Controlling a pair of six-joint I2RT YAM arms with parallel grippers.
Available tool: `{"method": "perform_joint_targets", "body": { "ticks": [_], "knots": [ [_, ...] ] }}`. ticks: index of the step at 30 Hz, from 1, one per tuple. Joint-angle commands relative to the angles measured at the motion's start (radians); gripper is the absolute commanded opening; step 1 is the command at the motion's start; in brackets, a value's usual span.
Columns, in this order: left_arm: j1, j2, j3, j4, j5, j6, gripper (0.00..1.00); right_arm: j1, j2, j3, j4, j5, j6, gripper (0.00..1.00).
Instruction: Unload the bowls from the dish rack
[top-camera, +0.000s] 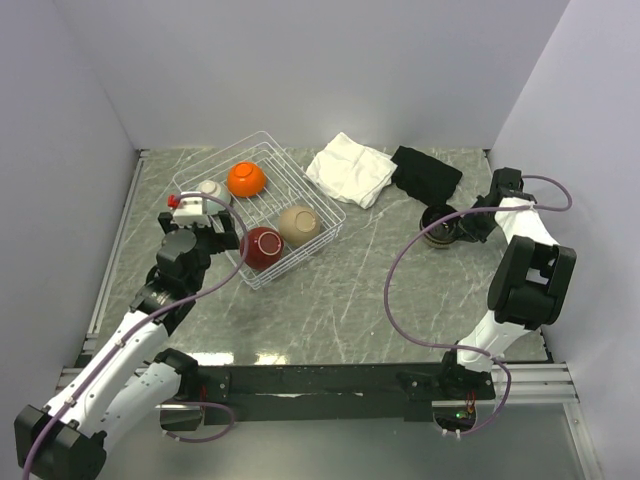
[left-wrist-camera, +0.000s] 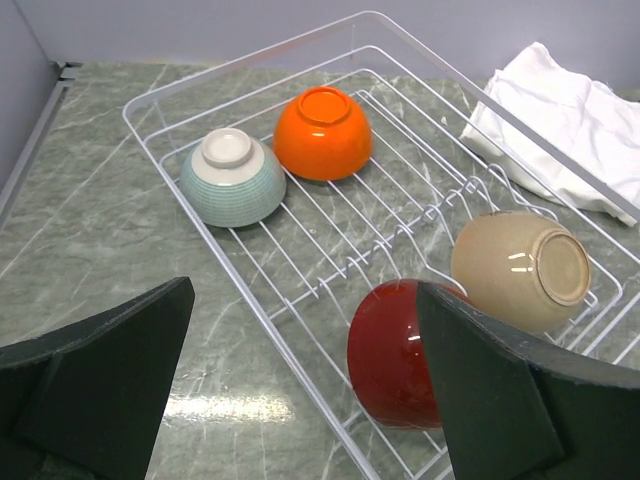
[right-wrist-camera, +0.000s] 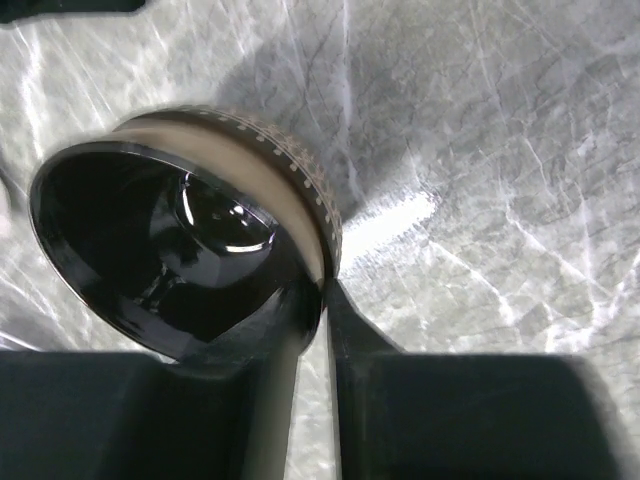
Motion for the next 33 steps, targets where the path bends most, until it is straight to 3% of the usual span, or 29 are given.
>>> {"method": "perform_joint_targets", "body": {
  "ticks": [1,3,8,9,12,21,26,33],
  "knots": [
    [-0.004,0.018,-0.007,0.062,0.07,-0.016,0.99,0.001,-0.044,-0.014,0.002,-0.015,-0.003,0.31],
    [-0.004,0.036,-0.004,0.062,0.105,-0.032,0.99,0.003,-0.088,-0.017,0.01,-0.016,0.004,0.48],
    [-0.004,0.109,0.019,0.064,0.189,-0.077,0.99,0.024,-0.209,-0.02,0.021,-0.065,-0.015,0.69],
    [-0.004,0.123,0.029,0.053,0.22,-0.094,0.99,0.033,-0.228,-0.022,0.028,-0.064,-0.018,0.78],
    [-0.004,0.189,0.084,0.015,0.27,-0.102,0.99,0.089,-0.308,-0.049,0.07,-0.058,-0.023,0.87],
    [0.065,0.41,0.311,-0.189,0.573,-0.066,0.99,0.335,-0.435,-0.146,0.22,-0.104,-0.051,0.92],
    [0.15,0.536,0.42,-0.308,0.773,-0.056,0.99,0.392,-0.49,-0.216,0.301,-0.171,-0.04,1.0],
    [0.214,0.702,0.607,-0.518,0.872,0.004,0.99,0.432,-0.564,-0.31,0.409,-0.256,-0.022,1.0]
  ]
}}
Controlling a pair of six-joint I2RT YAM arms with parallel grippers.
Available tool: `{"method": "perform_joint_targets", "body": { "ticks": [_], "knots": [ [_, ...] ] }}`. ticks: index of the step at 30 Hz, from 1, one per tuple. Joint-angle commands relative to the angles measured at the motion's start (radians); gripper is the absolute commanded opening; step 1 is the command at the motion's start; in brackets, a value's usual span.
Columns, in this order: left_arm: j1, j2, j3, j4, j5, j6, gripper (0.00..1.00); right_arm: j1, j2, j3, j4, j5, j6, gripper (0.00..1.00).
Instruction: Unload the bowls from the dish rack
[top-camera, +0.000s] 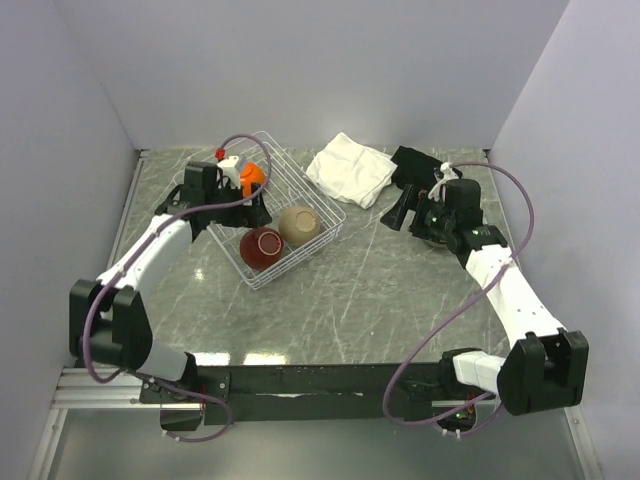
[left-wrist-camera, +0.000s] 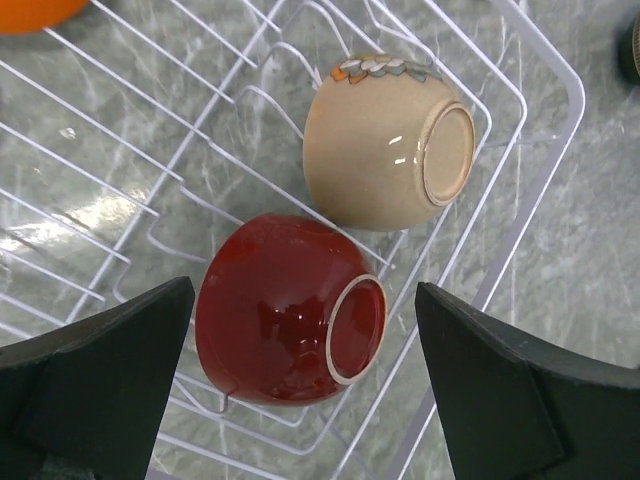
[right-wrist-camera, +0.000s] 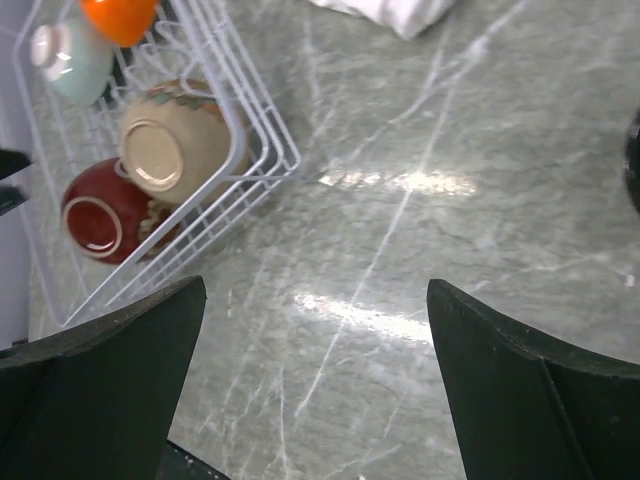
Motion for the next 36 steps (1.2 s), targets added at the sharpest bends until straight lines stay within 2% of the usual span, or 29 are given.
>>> {"method": "perform_joint_targets", "body": {
  "ticks": [1,14,25,36],
  "knots": [
    [0.035,0.067,0.121,-0.16,0.133,0.046,0.99,0.022,-0.064,-0.037,0.126,-0.068,0.008,1.0],
    [0.061,0.235,0.203,-0.198,0.214,0.095,0.99,0.031,-0.04,-0.042,0.13,-0.141,-0.003,1.0],
    [0.06,0.318,0.3,-0.345,0.104,0.136,0.99,0.04,-0.015,-0.035,0.123,-0.169,-0.009,1.0],
    [0.06,0.354,0.299,-0.419,0.214,0.147,0.99,0.045,0.014,-0.026,0.134,-0.19,-0.007,1.0]
  ]
}}
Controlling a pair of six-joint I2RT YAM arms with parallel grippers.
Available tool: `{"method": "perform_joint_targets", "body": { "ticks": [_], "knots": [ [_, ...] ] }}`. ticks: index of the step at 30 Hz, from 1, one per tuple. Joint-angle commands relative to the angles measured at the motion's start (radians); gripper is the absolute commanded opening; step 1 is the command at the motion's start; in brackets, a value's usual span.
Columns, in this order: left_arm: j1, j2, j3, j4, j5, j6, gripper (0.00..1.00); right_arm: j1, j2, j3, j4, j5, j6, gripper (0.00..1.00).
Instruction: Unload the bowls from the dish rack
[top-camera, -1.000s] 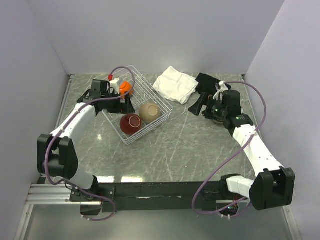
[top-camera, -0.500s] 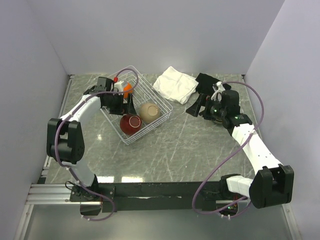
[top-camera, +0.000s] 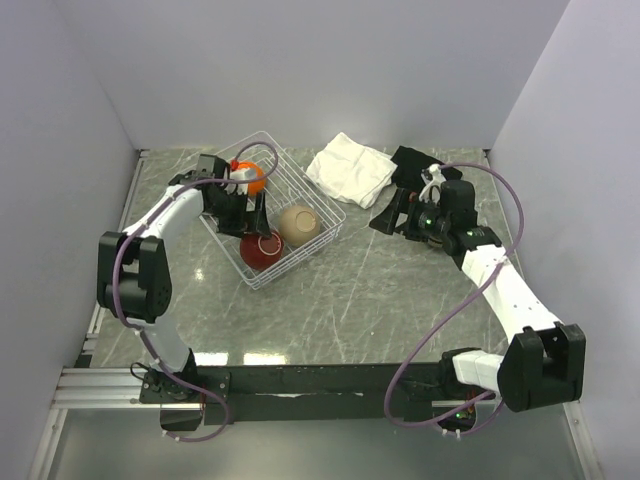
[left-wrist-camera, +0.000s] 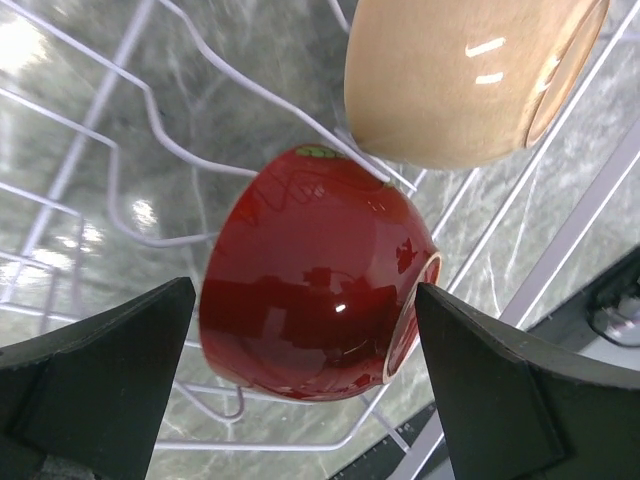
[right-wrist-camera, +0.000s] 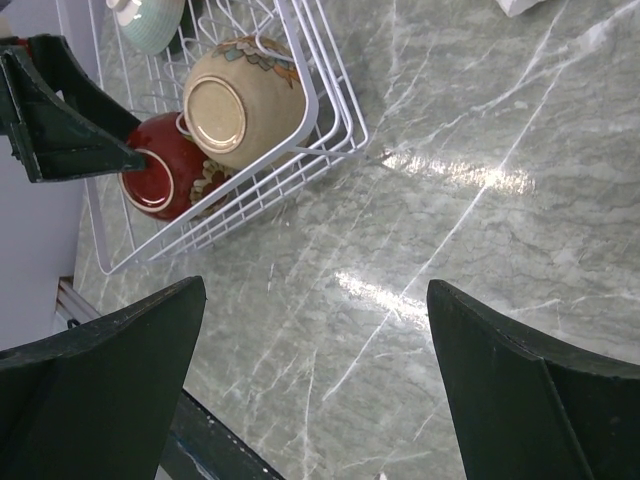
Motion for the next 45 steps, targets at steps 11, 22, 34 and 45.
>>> {"method": "perform_joint_targets", "body": {
  "ticks": [11,22,34,45],
  "knots": [
    [0.003,-0.005,0.049,-0.043,0.153,0.014,0.99,0.017,0.021,0.015,0.041,-0.022,-0.012,1.0],
    [-0.019,-0.049,0.03,-0.047,0.092,-0.001,0.95,0.02,0.03,0.017,0.053,-0.031,-0.003,1.0],
    [-0.082,-0.063,0.029,-0.048,-0.04,-0.023,0.78,0.026,0.018,-0.003,0.059,-0.03,0.004,0.99],
    [-0.103,-0.068,0.023,-0.056,-0.021,-0.021,0.79,0.028,-0.013,-0.023,0.053,-0.024,0.004,0.99]
  ]
}}
